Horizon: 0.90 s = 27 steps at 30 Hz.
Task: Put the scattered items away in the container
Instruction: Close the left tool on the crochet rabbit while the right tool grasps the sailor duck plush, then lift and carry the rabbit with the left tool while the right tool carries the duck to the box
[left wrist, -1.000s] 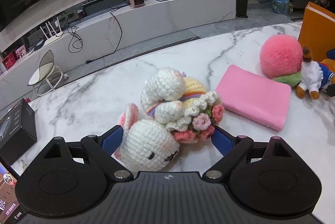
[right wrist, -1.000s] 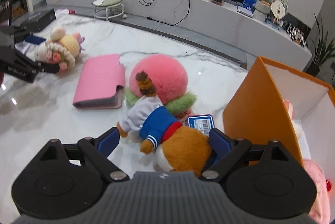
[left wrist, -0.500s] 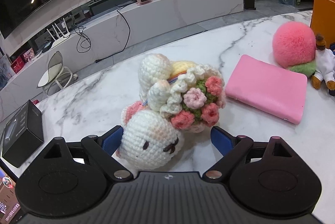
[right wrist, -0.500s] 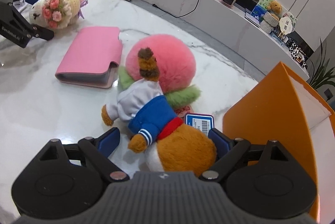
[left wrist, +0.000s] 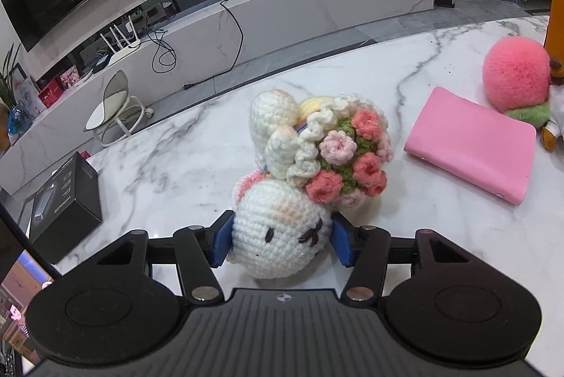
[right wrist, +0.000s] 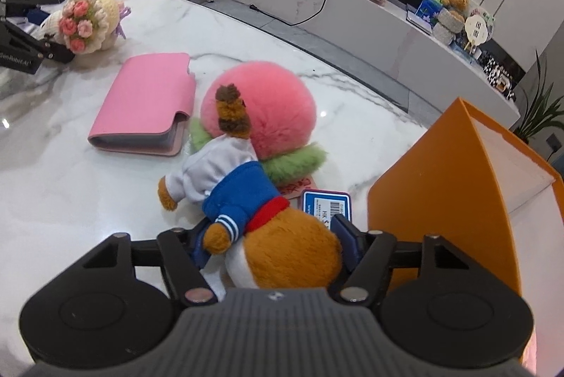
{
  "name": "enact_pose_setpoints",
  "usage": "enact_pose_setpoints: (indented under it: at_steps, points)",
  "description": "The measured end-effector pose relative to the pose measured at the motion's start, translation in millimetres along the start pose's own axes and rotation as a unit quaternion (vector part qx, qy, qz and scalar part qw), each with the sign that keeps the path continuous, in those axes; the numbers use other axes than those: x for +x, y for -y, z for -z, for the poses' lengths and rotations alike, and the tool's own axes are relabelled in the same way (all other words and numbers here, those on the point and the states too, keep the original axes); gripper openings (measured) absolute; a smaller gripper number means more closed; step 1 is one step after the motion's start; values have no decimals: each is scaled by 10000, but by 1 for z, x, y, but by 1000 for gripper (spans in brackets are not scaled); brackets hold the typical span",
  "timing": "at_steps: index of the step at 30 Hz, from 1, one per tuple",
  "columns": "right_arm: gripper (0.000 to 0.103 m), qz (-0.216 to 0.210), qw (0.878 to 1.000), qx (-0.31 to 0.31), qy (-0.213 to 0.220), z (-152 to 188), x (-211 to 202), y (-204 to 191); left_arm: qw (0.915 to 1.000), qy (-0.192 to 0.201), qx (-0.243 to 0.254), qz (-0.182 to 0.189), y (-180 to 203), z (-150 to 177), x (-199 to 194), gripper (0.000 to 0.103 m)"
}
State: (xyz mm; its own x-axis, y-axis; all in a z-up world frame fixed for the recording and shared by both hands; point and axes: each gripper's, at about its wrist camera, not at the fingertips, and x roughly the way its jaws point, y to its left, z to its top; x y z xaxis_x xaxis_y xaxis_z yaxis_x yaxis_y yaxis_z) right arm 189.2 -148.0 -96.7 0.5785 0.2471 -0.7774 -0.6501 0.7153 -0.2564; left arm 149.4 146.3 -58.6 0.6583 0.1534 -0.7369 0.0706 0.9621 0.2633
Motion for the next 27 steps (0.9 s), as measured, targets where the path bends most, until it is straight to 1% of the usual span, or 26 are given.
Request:
enact_pose_setpoints:
  at_steps: [5,11,27]
  points:
    - [65,-109,9999,42,-11,-1,-5,0,10000,-51,-42,48,-2,4,-5,64]
    - [64,-176,9997,59,138,-2,-20,1,10000,-90,-22,22,-1,9,-15,63]
    - [63,-230,9982,191,512,-4,-55,3,9999,107,-16,26,7,2,-54,60]
